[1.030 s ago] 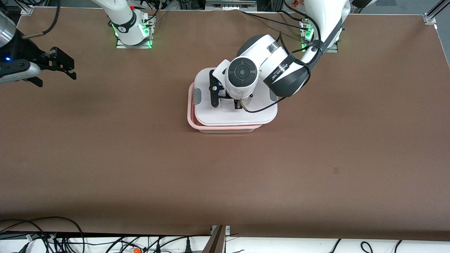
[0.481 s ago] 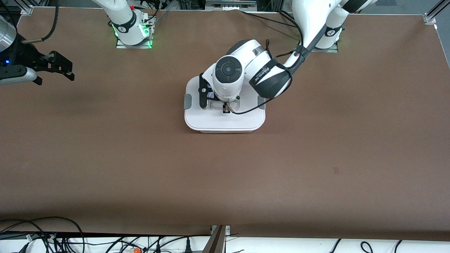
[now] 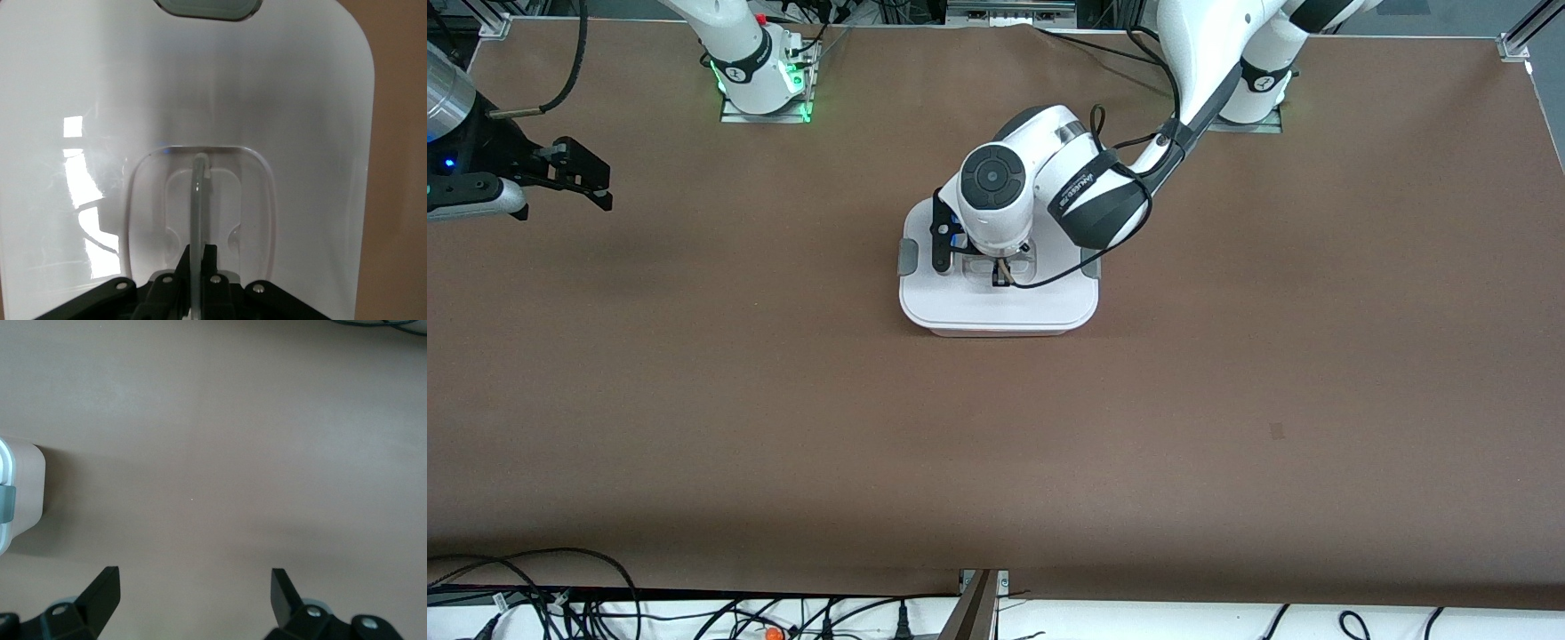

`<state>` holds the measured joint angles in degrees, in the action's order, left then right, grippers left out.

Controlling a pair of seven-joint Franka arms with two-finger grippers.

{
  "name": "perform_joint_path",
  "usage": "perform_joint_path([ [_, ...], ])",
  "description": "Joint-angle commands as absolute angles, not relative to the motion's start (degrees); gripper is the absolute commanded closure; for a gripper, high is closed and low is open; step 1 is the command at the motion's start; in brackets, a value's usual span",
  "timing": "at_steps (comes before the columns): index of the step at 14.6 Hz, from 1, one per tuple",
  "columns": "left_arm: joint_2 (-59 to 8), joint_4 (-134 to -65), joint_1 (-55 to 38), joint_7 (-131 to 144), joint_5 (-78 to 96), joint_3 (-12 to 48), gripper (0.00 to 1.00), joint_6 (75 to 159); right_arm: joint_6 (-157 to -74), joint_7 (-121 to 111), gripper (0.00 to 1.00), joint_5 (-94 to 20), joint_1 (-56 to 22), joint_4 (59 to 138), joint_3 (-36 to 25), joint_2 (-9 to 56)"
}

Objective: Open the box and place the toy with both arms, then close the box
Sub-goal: 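Lower the lid onto the tub with the left gripper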

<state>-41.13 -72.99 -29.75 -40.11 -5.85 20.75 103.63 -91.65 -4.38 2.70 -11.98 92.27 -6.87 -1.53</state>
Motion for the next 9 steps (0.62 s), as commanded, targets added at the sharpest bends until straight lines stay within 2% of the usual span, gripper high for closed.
perform_joint_path([
  [1,-40.0,-75.8,-30.2,-39.4,-7.5,20.6,1.0,103.8,-90.9,-4.5,0.0,3.3,-11.4,91.1,-6.4,-1.4],
  [9,-39.5,-75.8,-30.7,-39.5,-7.6,20.7,1.0,100.5,-87.7,-4.1,0.0,2.8,-11.3,90.8,-6.6,-1.0],
])
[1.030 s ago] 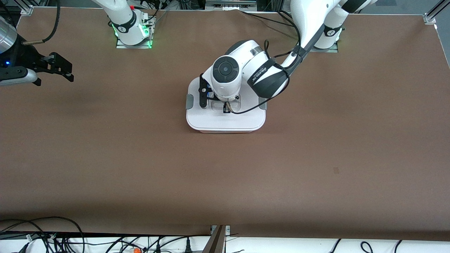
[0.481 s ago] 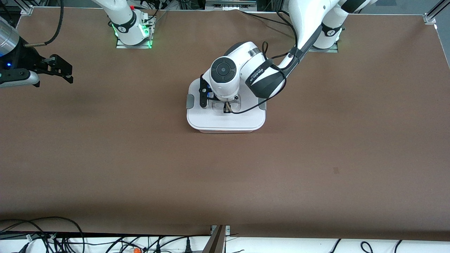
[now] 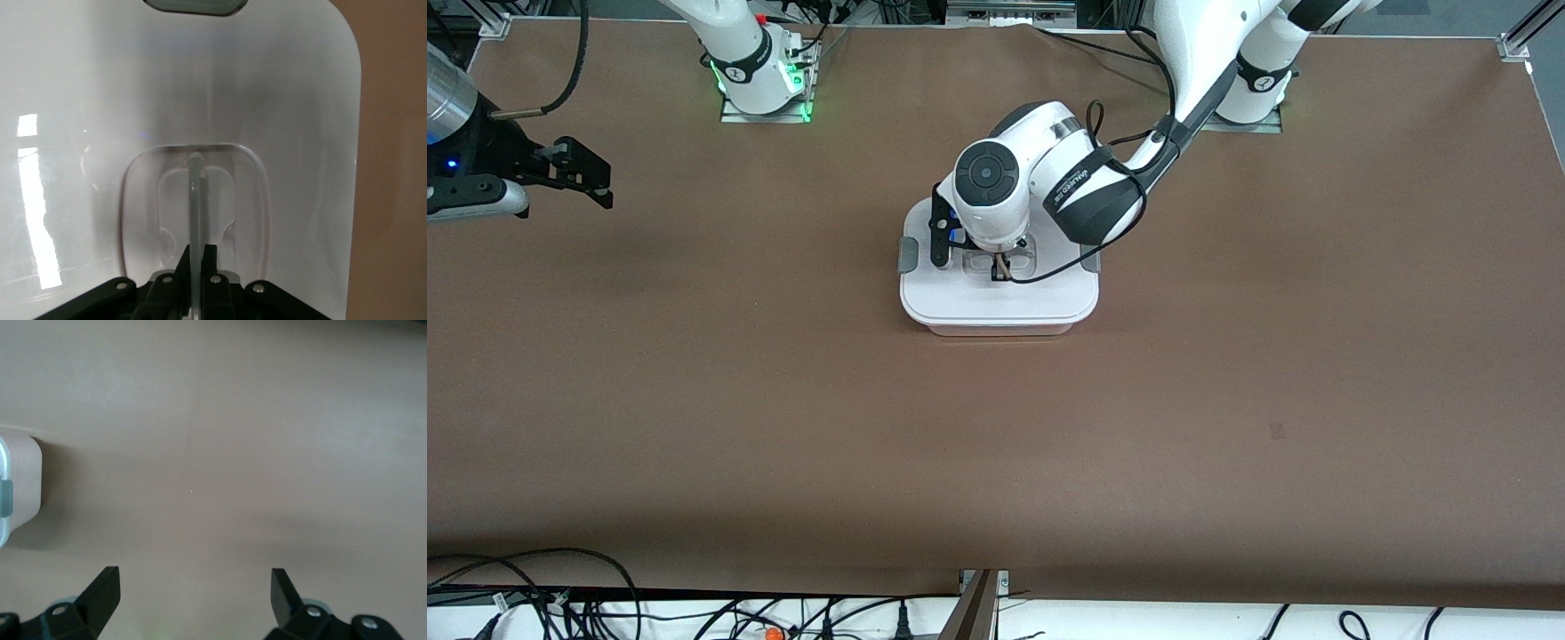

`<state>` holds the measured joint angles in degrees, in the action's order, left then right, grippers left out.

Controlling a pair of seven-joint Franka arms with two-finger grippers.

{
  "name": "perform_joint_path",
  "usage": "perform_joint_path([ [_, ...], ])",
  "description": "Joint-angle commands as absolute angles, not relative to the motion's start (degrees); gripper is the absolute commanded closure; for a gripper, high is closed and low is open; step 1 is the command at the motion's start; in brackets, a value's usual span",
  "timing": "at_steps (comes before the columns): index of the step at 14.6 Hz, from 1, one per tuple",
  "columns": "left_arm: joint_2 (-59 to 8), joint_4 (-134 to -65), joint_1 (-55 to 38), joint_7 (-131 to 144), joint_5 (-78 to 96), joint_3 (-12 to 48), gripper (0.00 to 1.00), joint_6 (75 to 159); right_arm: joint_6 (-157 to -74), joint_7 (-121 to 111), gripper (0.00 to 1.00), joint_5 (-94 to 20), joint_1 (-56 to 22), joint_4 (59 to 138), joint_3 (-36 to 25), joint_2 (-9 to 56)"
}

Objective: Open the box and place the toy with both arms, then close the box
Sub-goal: 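Lower the lid onto the tub with the left gripper, then open the left gripper and lift it off the lid handle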

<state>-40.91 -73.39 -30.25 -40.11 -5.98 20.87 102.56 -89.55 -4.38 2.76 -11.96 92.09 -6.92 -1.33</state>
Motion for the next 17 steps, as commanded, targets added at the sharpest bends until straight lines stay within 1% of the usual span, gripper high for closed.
perform_joint_path([
  [1,-39.5,-75.8,-30.6,-39.5,-7.6,20.7,0.68,100.5,-87.8,-4.1,0.0,3.0,-11.3,90.8,-6.6,-0.9],
  [2,-39.4,-75.8,-30.5,-39.5,-8.0,20.6,0.01,100.4,-88.1,-4.1,0.0,3.1,-11.1,90.8,-6.7,-0.8],
  [4,-37.6,-75.1,-30.2,-38.7,-8.7,20.6,0.0,100.3,-88.1,-4.1,0.0,2.8,-10.9,90.8,-7.1,-0.7],
  [5,-35.3,-75.3,-29.7,-36.6,-8.6,20.5,0.0,98.3,-87.8,-4.1,0.0,2.9,-10.9,90.8,-7.1,-0.8],
  [7,-30.0,-75.0,-29.4,-27.1,-8.7,19.5,0.0,90.9,-87.6,-4.1,0.0,2.9,-10.8,90.9,-7.4,-0.7],
  [9,-25.4,-74.9,-27.9,-14.2,-8.0,19.1,0.0,87.8,-87.8,-4.1,0.0,2.9,-10.8,90.9,-8.3,-0.7],
  [11,-22.6,-74.6,-25.2,-1.0,-7.9,19.2,0.0,83.6,-88.6,-4.1,0.0,2.7,-10.8,90.8,-8.5,-0.2],
  [17,-16.7,-74.7,-11.2,0.4,-7.6,18.8,0.0,82.6,-90.1,-4.0,0.0,0.9,-11.0,90.8,-8.7,-0.2],
])
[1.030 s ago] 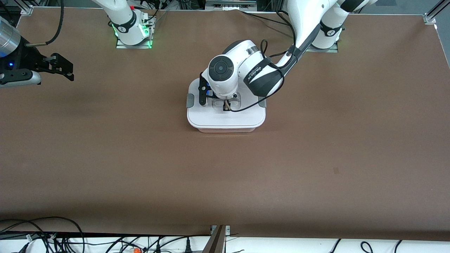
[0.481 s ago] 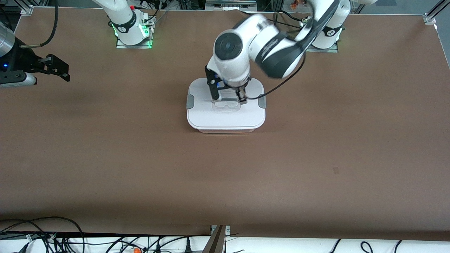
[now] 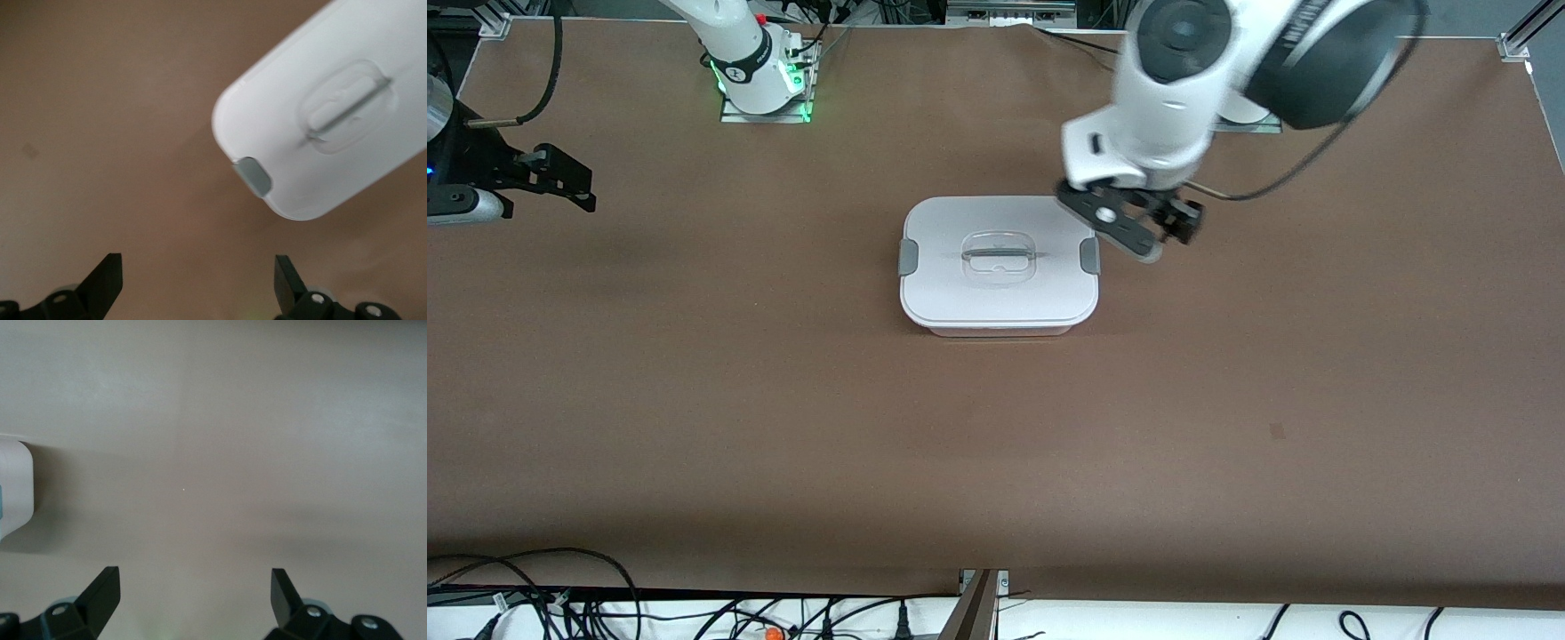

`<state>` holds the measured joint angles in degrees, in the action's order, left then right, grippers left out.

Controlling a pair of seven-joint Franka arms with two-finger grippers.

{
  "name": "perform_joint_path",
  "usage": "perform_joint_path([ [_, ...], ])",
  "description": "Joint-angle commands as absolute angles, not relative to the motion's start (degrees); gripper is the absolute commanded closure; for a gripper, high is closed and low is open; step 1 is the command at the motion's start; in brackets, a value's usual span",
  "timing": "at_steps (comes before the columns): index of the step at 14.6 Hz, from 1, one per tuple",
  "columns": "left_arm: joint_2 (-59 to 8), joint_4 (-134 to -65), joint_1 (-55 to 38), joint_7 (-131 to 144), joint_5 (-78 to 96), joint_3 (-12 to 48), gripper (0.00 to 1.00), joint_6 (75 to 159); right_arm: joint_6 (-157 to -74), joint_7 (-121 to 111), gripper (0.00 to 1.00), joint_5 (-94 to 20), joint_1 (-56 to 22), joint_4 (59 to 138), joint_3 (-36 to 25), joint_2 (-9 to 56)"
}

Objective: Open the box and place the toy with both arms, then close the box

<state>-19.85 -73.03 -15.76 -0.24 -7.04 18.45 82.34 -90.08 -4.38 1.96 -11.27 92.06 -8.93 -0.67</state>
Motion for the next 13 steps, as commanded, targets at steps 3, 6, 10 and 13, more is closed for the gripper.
perform_joint_path([
  [3,-13.5,-76.0,-11.6,1.0,-4.6,11.5,0.0,83.8,-91.1,-4.0,0.0,0.9,-11.2,90.8,-8.6,-0.2],
  [6,-4.8,-88.1,-11.4,1.2,-3.8,5.1,0.0,91.9,-92.3,-3.5,0.0,0.3,-11.5,90.8,-8.3,-0.2],
  [10,1.7,-98.8,-3.2,1.0,0.9,2.4,0.0,100.8,-93.1,-3.5,0.0,0.1,-11.3,90.8,-8.4,-0.1],
  [13,1.0,-98.6,0.8,1.5,0.6,5.1,0.0,100.0,-93.4,-3.8,0.0,0.1,-11.3,90.8,-8.4,-0.1],
])
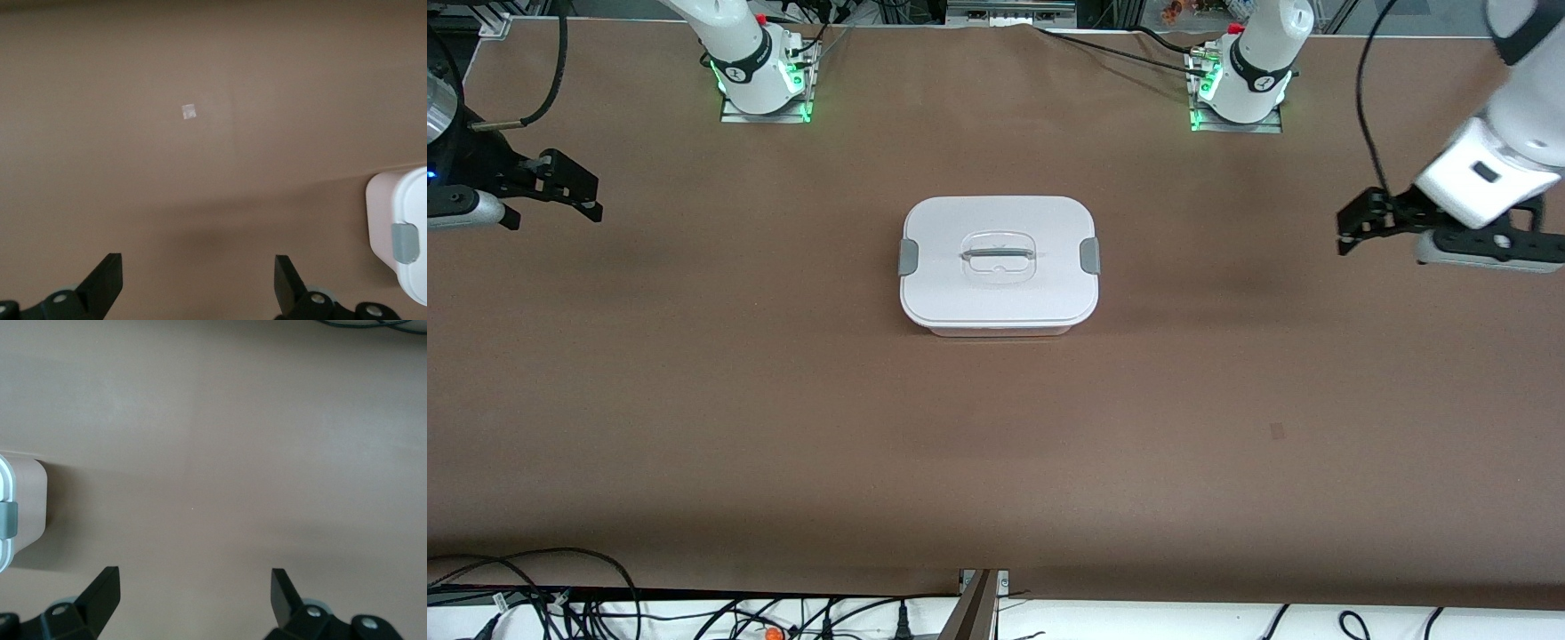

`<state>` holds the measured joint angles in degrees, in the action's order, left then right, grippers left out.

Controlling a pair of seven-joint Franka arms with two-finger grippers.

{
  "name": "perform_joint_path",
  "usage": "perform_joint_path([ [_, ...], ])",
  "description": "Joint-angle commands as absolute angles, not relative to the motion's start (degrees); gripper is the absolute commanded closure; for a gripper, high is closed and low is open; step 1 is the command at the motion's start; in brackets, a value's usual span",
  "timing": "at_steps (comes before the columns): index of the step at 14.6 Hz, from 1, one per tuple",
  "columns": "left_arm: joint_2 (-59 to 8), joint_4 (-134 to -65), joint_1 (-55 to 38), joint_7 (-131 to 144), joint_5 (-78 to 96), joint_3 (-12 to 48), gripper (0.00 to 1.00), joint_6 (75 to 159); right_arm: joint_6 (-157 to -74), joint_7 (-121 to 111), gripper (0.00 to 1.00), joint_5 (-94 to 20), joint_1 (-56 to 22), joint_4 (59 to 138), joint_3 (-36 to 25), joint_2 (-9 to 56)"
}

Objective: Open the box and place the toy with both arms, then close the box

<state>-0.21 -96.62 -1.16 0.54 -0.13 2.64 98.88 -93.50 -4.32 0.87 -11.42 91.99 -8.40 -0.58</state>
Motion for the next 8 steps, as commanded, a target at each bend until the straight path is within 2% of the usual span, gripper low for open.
perform_joint_path([
  [1,0.7,-98.6,0.9,1.5,0.7,5.1,0.0,100.0,-93.4,-3.9,0.0,0.1,-11.2,90.8,-8.4,-0.1],
  [8,1.2,-98.7,0.0,1.5,0.6,4.7,0.0,98.4,-93.4,-3.6,0.0,0.0,-11.5,90.9,-8.4,-0.1],
])
